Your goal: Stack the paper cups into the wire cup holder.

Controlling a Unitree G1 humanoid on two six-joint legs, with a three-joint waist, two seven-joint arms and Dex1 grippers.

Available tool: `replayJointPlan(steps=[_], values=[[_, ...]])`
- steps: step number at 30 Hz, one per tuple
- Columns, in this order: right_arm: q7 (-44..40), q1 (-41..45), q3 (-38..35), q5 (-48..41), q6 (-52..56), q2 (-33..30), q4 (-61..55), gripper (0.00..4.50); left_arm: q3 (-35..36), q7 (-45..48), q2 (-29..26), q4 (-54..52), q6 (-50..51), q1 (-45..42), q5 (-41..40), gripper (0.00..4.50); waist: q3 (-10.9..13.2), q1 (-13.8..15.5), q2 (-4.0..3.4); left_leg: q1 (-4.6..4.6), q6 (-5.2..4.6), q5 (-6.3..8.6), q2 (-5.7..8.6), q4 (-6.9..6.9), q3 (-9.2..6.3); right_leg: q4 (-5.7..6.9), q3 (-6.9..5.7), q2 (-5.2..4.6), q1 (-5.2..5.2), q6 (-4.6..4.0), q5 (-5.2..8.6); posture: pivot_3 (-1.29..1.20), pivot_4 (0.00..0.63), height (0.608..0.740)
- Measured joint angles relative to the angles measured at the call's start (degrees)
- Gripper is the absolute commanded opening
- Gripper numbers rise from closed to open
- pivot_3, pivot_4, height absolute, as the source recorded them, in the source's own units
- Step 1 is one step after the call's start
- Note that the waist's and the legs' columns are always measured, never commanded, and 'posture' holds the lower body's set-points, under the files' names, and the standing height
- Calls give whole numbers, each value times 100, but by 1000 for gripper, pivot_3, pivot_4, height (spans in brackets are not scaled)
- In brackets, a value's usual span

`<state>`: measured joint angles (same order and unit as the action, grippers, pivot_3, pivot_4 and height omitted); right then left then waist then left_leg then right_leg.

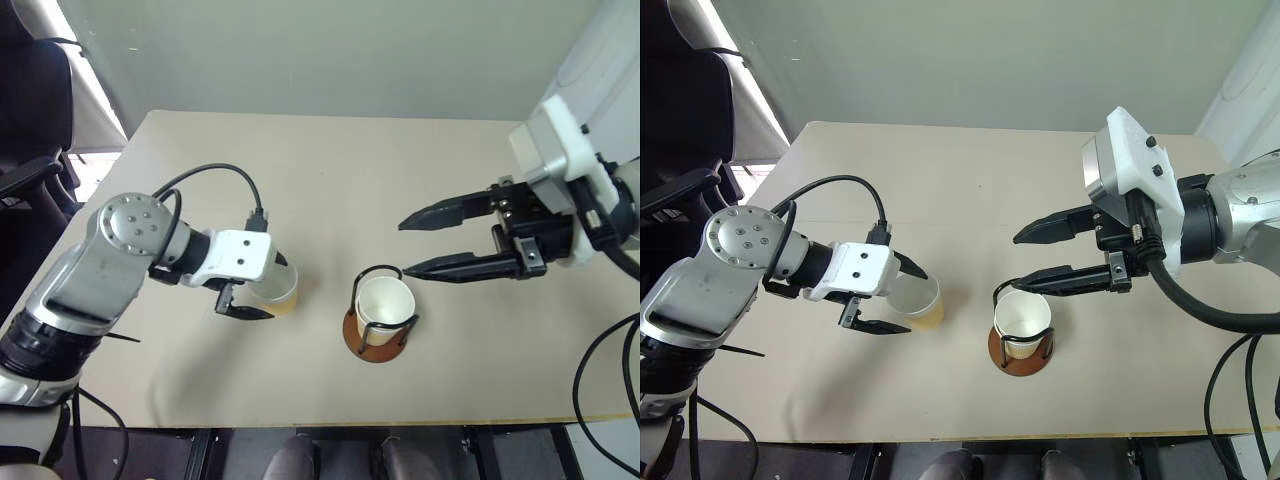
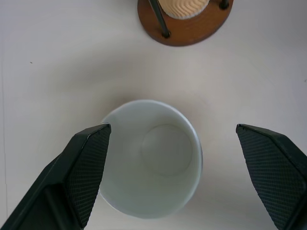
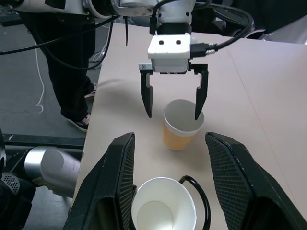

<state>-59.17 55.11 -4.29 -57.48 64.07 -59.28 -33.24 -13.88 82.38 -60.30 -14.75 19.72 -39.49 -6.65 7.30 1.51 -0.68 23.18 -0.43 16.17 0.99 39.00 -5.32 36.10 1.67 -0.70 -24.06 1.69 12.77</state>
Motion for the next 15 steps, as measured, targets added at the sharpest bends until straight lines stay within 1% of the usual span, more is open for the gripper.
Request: replayJointPlan(steps=[9,15], values=[[51,-35,1,-24,-99,-65,1,2305,-68,0,0,247,-323,78,301,4500,0,0,0,0,0,0,0,0,0,0,0,0,0,0,0,0,150,740],[76,-38,5,-15,-118,-106,0,2305,-74,12,14,281,-444,154,362,4500,0,0,0,0,0,0,0,0,0,1,0,0,0,0,0,0,150,740]])
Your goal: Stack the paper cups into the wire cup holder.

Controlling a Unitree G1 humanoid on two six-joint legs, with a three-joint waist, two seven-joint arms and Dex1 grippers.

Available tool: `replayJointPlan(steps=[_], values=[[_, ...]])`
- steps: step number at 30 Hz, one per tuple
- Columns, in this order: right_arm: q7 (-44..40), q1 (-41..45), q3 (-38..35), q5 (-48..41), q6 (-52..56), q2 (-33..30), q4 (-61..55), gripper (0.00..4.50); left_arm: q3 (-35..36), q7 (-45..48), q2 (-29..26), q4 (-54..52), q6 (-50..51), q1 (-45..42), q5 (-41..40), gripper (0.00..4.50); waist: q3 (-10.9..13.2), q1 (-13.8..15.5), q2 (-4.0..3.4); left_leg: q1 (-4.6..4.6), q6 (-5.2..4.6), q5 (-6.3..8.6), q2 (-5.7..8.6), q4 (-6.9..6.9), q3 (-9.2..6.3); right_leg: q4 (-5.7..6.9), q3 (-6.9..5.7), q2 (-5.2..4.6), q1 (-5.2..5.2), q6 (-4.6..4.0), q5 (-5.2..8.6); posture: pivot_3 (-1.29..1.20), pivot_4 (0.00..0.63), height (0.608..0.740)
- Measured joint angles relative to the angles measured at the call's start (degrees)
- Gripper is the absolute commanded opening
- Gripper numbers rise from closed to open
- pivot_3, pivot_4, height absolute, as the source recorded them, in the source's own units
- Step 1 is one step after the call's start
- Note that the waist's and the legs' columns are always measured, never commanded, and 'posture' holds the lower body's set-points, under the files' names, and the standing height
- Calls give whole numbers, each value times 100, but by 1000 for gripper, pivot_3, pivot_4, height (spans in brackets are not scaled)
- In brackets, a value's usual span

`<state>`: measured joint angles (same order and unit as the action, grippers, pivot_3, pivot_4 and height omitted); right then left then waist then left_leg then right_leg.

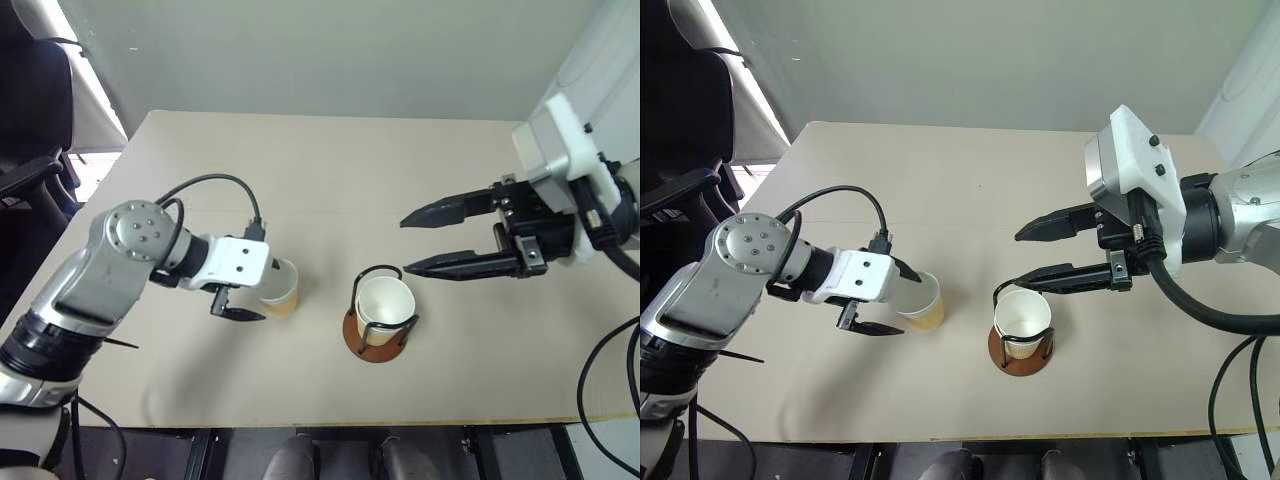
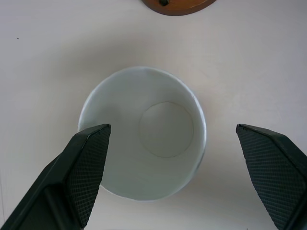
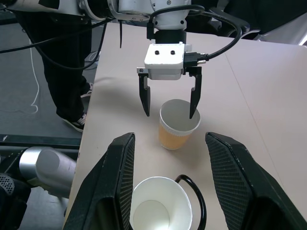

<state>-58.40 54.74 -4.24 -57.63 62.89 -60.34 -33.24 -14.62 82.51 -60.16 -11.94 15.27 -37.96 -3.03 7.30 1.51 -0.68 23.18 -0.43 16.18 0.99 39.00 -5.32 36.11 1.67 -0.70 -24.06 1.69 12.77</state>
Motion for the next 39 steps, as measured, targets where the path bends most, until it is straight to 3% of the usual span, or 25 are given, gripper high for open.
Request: replayJointPlan(steps=[4,7,18,27,39], values=[[31,-3,13,33,-7,-6,-4,2305,-79,7,44,84,-128,34,90,4500,0,0,0,0,0,0,0,0,0,1,0,0,0,0,0,0,150,740],[65,-5,15,41,-7,-8,-14,2342,-192,7,98,147,-261,105,115,3943,0,0,0,0,0,0,0,0,0,1,0,0,-1,0,0,0,150,740],[104,-53,15,42,-8,-69,-64,2342,-344,49,290,420,-609,147,307,26,0,2,0,1,0,0,0,1,0,2,0,-1,-1,0,0,0,150,740],[60,-445,19,198,-204,-276,-51,2342,-218,358,484,413,-149,-258,-239,26,0,9,1,3,1,1,1,4,1,5,-1,-1,-1,0,0,0,150,740],[-394,-1609,15,900,-883,-771,128,2342,263,614,652,942,471,-1929,-1059,26,0,21,1,8,-1,2,2,5,2,3,-2,-5,-1,2,-1,0,150,740]])
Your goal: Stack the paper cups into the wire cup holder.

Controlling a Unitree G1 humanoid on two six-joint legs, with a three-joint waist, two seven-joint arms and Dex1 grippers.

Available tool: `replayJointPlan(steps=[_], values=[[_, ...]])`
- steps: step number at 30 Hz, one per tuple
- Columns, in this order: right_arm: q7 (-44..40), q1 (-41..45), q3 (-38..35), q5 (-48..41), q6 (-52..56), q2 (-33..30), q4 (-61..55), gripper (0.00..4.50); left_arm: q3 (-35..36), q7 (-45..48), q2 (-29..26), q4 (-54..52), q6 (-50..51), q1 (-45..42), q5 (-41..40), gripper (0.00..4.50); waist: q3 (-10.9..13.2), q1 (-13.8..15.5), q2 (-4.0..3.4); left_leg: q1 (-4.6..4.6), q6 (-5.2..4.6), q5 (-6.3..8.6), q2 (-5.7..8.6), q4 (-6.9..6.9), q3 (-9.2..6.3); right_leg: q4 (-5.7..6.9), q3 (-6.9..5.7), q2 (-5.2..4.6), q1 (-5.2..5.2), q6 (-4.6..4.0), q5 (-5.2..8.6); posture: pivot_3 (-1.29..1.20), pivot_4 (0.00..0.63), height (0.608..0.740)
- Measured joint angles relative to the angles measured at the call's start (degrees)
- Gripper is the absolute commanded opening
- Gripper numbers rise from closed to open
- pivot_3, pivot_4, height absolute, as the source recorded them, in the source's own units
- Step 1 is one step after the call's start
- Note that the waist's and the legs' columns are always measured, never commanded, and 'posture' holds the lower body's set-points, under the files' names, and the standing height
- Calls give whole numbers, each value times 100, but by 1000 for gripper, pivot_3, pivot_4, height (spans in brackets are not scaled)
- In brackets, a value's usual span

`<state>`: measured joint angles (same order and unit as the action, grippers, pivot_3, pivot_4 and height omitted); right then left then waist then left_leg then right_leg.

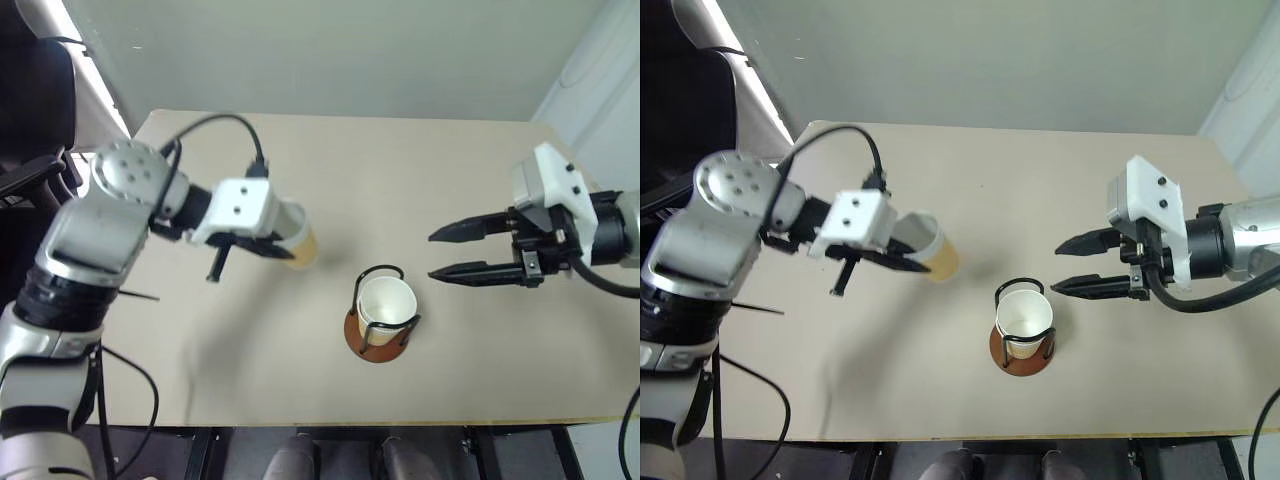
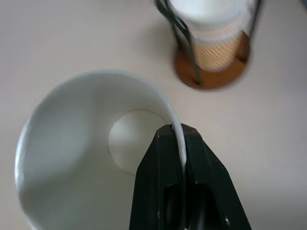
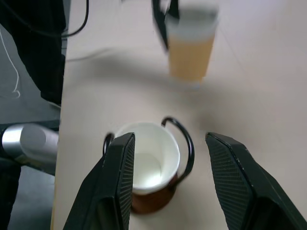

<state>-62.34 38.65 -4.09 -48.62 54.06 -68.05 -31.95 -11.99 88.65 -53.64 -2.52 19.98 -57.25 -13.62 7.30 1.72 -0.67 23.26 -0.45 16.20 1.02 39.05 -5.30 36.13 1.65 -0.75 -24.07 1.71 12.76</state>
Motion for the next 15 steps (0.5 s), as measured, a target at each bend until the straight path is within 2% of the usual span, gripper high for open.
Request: replayJointPlan(steps=[6,13,15], values=[[-57,-150,-5,147,-233,-67,-90,2342,-3,136,236,59,313,-562,-549,26,0,-4,-1,2,-1,0,-1,1,-1,-1,0,1,-1,2,-1,0,150,740],[-58,-323,-59,147,-297,-116,-355,2342,-535,155,418,51,412,-1118,-1134,26,0,10,0,5,-4,2,-1,4,-1,-7,0,0,1,5,-3,0,150,740],[-41,-403,-185,94,-224,-166,-391,2692,-686,157,520,49,400,-1220,-1217,0,0,11,-1,8,-4,2,0,5,0,-9,0,0,0,7,-4,0,150,740]])
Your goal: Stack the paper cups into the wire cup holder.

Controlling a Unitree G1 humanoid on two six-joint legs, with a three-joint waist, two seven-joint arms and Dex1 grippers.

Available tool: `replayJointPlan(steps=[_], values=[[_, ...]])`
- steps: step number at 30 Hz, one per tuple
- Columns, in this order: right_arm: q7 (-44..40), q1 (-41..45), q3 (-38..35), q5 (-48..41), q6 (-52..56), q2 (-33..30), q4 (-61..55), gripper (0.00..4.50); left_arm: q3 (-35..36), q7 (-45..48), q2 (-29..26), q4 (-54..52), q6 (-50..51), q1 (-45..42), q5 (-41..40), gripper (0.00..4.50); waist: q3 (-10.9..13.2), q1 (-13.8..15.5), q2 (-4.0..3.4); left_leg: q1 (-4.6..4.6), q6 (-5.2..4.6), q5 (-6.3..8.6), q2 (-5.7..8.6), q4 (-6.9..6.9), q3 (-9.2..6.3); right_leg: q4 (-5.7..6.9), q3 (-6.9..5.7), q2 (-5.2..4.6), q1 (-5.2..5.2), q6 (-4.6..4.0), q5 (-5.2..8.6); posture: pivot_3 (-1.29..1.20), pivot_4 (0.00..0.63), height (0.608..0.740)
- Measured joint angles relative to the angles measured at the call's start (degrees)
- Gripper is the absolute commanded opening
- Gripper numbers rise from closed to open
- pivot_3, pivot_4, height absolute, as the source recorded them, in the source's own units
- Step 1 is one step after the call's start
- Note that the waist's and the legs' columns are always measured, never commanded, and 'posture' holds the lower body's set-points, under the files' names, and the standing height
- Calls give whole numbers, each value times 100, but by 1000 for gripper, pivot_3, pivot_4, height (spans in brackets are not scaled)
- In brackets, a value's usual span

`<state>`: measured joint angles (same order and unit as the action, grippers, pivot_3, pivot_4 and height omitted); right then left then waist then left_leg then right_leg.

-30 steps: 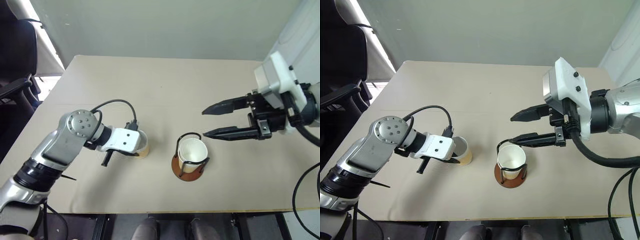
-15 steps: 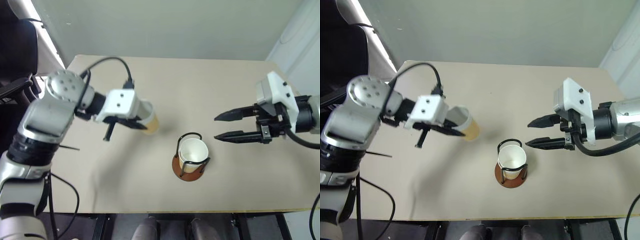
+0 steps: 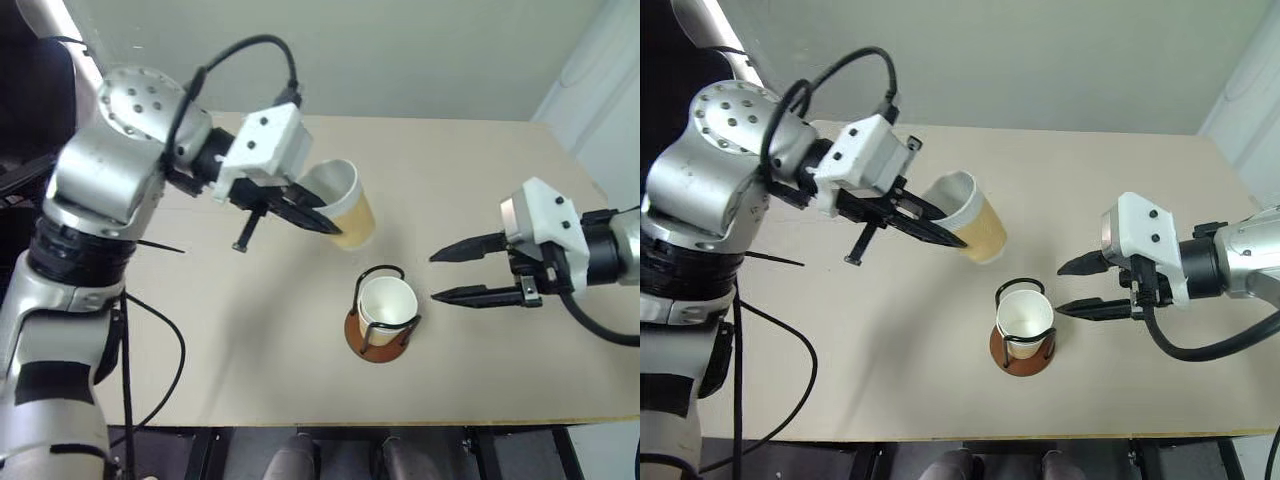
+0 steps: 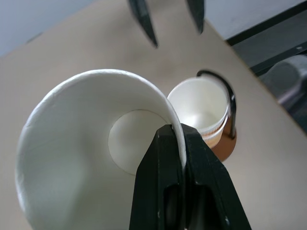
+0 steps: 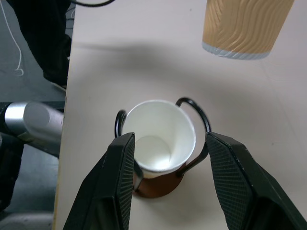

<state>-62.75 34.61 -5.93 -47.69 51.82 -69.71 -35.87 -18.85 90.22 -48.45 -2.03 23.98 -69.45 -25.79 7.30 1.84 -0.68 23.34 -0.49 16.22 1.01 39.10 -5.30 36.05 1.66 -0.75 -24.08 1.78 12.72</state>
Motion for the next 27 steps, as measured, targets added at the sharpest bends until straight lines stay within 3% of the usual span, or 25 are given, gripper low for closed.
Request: replayJointPlan(steps=[2,6,15,27], values=[[44,-10,-127,-84,96,-40,-11,3134,-142,1,55,-4,-45,-77,-28,0,0,-6,0,0,0,0,-1,-1,0,-1,0,0,0,0,0,0,150,740],[146,-137,-341,-199,237,-108,-92,4474,-525,3,125,-3,-190,-135,-129,0,0,1,0,0,0,0,-1,-1,-1,-1,-1,1,1,1,0,0,150,740],[211,-492,-963,-564,446,-352,-388,4474,-1229,7,327,-56,-391,-476,-395,0,0,15,0,6,-1,1,0,2,0,-4,0,0,0,6,0,0,150,740],[195,-939,-1542,-405,462,-730,-96,4474,-1769,14,802,-160,-589,-649,-299,0,0,41,0,7,-2,1,2,7,3,-1,1,-1,1,14,-3,0,150,740]])
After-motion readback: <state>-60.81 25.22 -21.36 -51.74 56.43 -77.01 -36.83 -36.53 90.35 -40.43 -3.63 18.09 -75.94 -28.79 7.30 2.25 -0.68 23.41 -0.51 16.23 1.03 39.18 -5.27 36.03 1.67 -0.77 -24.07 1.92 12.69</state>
